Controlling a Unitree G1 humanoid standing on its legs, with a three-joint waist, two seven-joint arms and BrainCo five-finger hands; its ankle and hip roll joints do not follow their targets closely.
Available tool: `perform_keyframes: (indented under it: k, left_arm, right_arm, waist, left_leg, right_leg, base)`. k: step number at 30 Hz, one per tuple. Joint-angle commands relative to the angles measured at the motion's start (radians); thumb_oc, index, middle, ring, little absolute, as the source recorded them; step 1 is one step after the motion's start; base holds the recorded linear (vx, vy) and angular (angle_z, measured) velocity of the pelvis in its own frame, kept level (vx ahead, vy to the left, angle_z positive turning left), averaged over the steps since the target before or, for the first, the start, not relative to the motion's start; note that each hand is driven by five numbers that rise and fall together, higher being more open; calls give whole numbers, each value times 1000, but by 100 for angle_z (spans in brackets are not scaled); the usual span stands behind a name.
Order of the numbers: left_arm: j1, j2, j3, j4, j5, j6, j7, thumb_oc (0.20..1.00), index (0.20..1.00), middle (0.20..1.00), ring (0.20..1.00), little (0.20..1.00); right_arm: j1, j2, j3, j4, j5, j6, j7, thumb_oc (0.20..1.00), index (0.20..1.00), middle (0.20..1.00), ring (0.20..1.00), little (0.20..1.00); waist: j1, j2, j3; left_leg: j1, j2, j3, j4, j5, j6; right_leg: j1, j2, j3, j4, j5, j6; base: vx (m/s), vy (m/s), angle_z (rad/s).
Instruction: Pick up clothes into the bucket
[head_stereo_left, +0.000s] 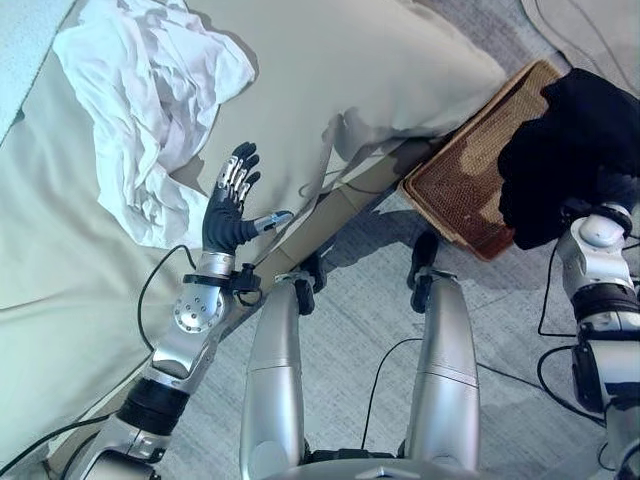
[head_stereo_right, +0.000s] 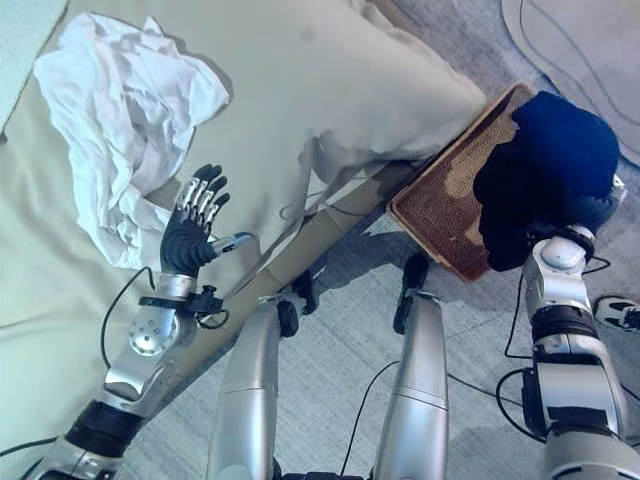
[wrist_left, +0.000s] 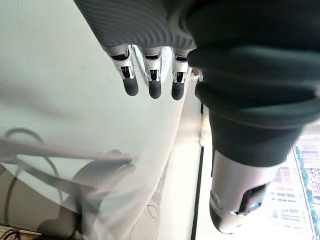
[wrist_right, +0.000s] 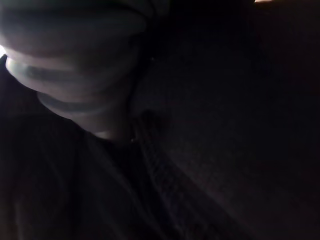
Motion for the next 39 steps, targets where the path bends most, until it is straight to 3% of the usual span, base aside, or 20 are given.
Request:
perform_keyframes:
  k: [1, 9, 25, 27, 28, 39]
  left_arm:
    - [45, -26, -6, -83, -17, -71, 26, 1000, 1000, 1000, 1000, 1000]
    - [36, -15, -18, -92, -23, -74, 49, 1000, 1000, 1000, 1000, 1000]
    - [39, 1, -6, -99, -31, -80, 65, 1000, 1000, 1000, 1000, 1000]
    - [42, 4, -4, -96, -35, -81, 64, 1000, 1000, 1000, 1000, 1000]
    - [42, 5, -4, -95, -36, -82, 63, 1000, 1000, 1000, 1000, 1000]
    - [27, -12, 10, -80, -23, -82, 81, 1000, 1000, 1000, 1000, 1000]
  right_arm:
    - [5, -47, 28, -16, 28, -40, -1, 200, 200, 200, 200, 200]
    - [-75, -56, 73, 59, 60, -27, 11, 200, 200, 200, 200, 200]
    - [-143, -51, 217, 130, -84, 35, 51, 200, 200, 200, 200, 200]
    - [-150, -60, 244, 124, -110, 43, 63, 849, 849, 849, 849, 849]
    - [-155, -64, 255, 123, -125, 47, 62, 1000, 1000, 1000, 1000, 1000]
    - [-194, -43, 252, 172, -137, 57, 31, 1000, 1000, 1000, 1000, 1000]
  waist:
    - [-26, 31, -73]
    - [-23, 43, -54]
    - [-15, 32, -67]
    - [-15, 28, -72]
    - [-15, 27, -75]
    - [-16, 22, -102]
  left_leg:
    - [-32, 6, -47, 116, -126, -3]
    - [-124, 1, -51, 202, -146, 6]
    - [-184, -10, -48, 240, -149, 12]
    - [-184, -8, -48, 238, -148, 13]
    - [-183, -7, -47, 234, -147, 13]
    - [-160, -11, -42, 165, -125, 6]
  right_leg:
    - [16, -17, 44, 32, -23, 55]
    - [-95, -13, 84, 125, -43, 49]
    - [-153, -14, 95, 161, -51, 40]
    - [-152, -12, 92, 157, -49, 40]
    - [-150, -12, 90, 152, -48, 40]
    - [-123, -14, 72, 91, -33, 41]
  base:
    - [0, 0, 0]
    - [13, 5, -4]
    - [2, 0, 1]
    - [0, 0, 0]
    - [0, 0, 0]
    - [-2, -1, 0]
